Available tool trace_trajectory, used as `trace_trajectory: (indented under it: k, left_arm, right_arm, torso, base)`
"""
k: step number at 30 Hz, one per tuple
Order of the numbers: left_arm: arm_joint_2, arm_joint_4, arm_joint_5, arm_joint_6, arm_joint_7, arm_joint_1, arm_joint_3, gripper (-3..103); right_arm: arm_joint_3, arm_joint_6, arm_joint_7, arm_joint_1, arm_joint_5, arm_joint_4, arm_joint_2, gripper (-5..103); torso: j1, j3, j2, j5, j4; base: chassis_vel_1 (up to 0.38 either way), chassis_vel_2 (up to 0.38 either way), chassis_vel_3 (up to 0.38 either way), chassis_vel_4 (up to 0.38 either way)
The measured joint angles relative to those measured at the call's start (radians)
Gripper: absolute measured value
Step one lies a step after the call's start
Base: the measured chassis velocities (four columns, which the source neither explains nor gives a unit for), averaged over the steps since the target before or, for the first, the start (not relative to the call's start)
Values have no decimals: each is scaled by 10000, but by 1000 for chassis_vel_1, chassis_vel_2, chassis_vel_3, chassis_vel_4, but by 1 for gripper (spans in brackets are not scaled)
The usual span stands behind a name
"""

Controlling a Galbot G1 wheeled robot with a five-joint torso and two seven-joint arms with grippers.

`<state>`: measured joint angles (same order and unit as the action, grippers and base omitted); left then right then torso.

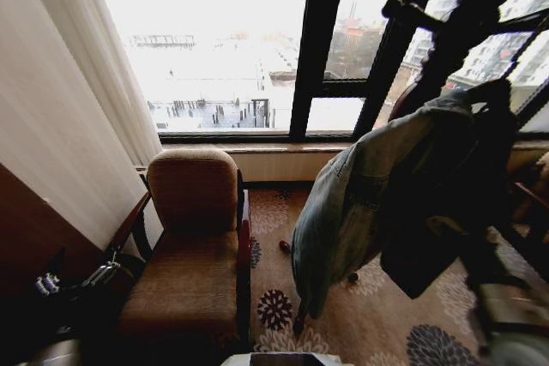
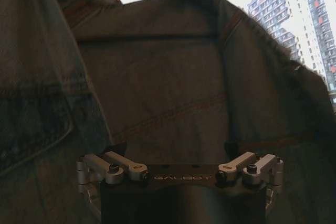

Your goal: Pick up the clothes from the bed and hang them on the clothes hanger.

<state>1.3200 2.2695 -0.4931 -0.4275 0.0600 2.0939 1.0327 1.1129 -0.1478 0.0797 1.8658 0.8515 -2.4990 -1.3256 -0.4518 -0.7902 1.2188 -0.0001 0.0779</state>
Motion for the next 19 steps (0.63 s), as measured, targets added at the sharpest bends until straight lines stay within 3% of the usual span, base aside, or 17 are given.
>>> trace_trajectory:
  k: [11, 19]
  left_arm:
    - [0, 0, 0, 0, 0, 0, 0, 100]
    - [0, 0, 0, 0, 0, 0, 0, 100]
  right_arm:
    - [-1581, -62, 284, 613, -1784, -2, -400, 100]
    - [-1606, -111, 327, 640, -1904, -5, -393, 100]
  torso:
    - [0, 1, 0, 0, 2]
    - [0, 0, 0, 1, 1]
  base:
    - [0, 0, 0, 0]
    - [0, 0, 0, 0]
